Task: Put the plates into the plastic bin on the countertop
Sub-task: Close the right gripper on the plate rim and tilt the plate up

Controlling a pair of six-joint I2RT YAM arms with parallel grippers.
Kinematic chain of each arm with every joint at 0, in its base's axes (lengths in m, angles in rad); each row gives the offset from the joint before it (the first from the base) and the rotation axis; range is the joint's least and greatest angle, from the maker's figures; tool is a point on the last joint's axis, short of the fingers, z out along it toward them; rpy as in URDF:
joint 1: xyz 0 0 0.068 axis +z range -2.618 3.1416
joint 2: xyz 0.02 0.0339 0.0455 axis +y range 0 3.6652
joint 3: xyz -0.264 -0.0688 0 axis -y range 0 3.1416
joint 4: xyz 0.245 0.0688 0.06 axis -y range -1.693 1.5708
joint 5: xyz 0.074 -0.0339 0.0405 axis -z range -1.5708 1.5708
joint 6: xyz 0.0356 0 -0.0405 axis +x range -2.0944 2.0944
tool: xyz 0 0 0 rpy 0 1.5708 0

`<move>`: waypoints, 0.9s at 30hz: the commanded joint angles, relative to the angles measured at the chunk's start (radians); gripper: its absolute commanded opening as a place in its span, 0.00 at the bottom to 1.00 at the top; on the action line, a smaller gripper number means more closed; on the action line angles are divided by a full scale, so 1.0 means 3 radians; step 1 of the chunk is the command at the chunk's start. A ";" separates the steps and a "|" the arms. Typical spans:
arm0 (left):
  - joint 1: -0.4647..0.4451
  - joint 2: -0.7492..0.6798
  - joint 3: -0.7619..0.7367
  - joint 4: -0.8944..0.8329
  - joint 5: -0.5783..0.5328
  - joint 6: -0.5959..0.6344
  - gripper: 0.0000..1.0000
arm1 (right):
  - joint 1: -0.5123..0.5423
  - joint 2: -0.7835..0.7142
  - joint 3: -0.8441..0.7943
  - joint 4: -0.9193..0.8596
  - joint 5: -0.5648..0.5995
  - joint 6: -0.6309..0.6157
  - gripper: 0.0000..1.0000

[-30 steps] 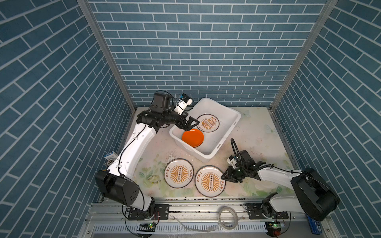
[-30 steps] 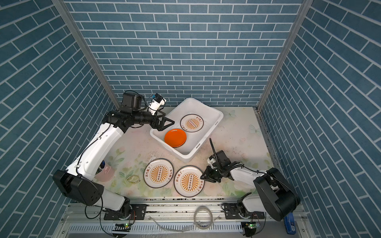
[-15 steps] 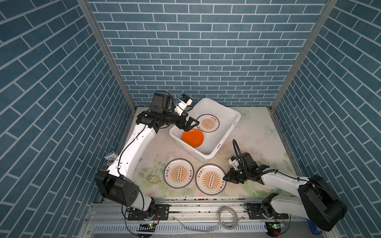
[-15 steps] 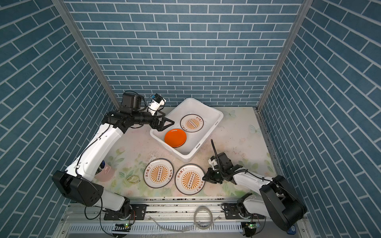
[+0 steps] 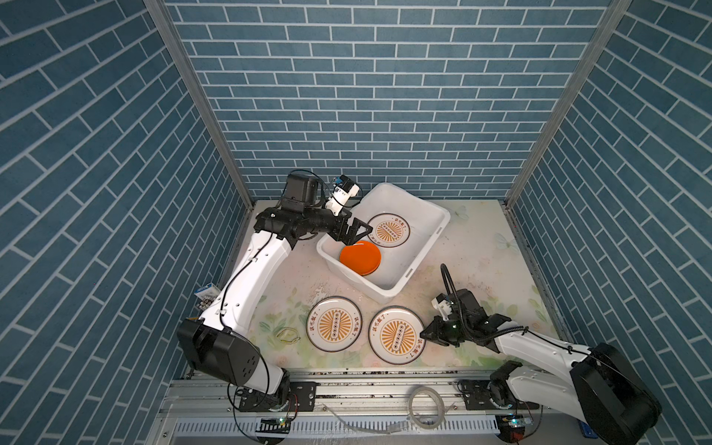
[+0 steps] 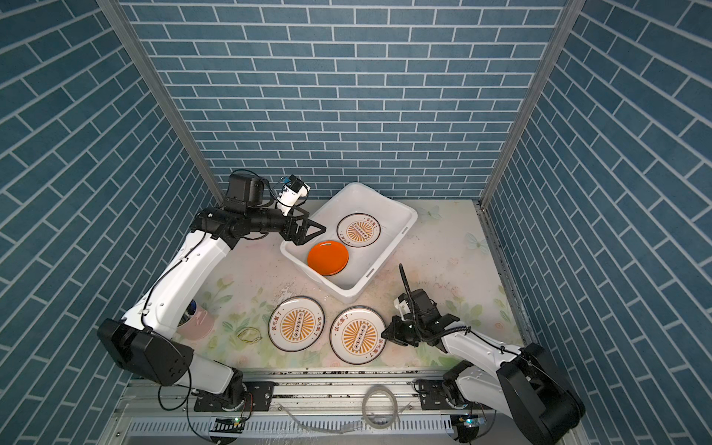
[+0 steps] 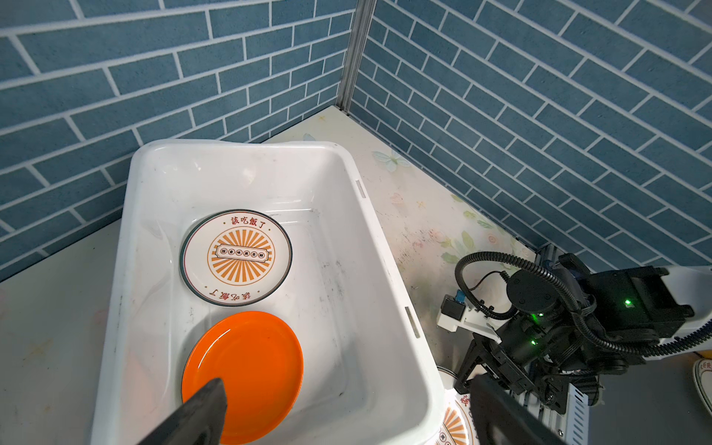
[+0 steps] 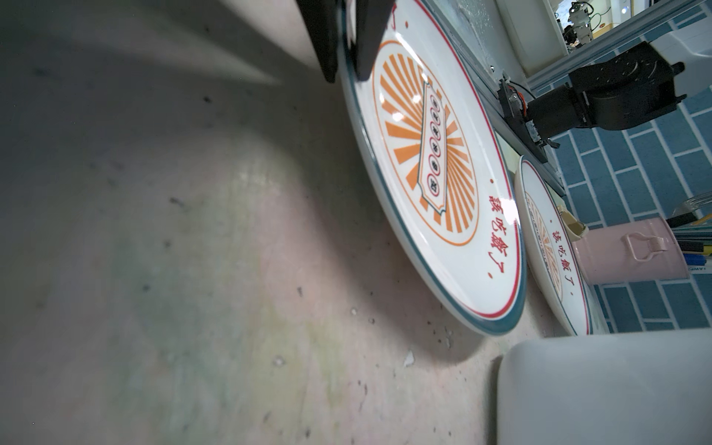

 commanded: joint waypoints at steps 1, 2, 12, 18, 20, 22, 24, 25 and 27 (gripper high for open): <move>-0.0017 -0.0028 0.0003 0.0025 0.0012 -0.0012 1.00 | -0.0004 0.0035 -0.0111 -0.0274 0.0359 0.0087 0.15; -0.0015 -0.0028 -0.0005 0.0023 0.0012 -0.0008 1.00 | -0.0004 0.0040 -0.0111 -0.0272 0.0362 0.0077 0.18; -0.0015 -0.0014 0.0018 0.0028 0.0011 -0.0018 1.00 | -0.0003 0.0232 -0.0104 -0.0073 0.0286 0.0018 0.25; -0.0017 -0.0028 0.0008 0.0023 0.0012 -0.0018 1.00 | -0.0004 0.0382 -0.0116 0.0050 0.0246 0.0012 0.19; -0.0014 -0.0032 -0.0001 0.0030 0.0007 -0.0018 0.99 | -0.0004 0.0378 -0.0136 0.0049 0.0248 0.0013 0.15; -0.0015 -0.0038 -0.0015 0.0033 0.0009 -0.0020 1.00 | -0.0003 0.0335 -0.0150 0.0023 0.0247 0.0018 0.12; -0.0018 -0.0046 -0.0027 0.0035 0.0006 -0.0021 1.00 | -0.0007 0.0278 -0.0162 -0.0021 0.0261 0.0017 0.10; -0.0018 -0.0048 -0.0035 0.0034 0.0007 -0.0024 1.00 | -0.0004 0.0239 -0.0166 -0.0053 0.0271 0.0018 0.08; -0.0018 -0.0053 -0.0043 0.0033 0.0012 -0.0026 1.00 | -0.0004 0.0155 -0.0178 -0.0104 0.0292 0.0018 0.04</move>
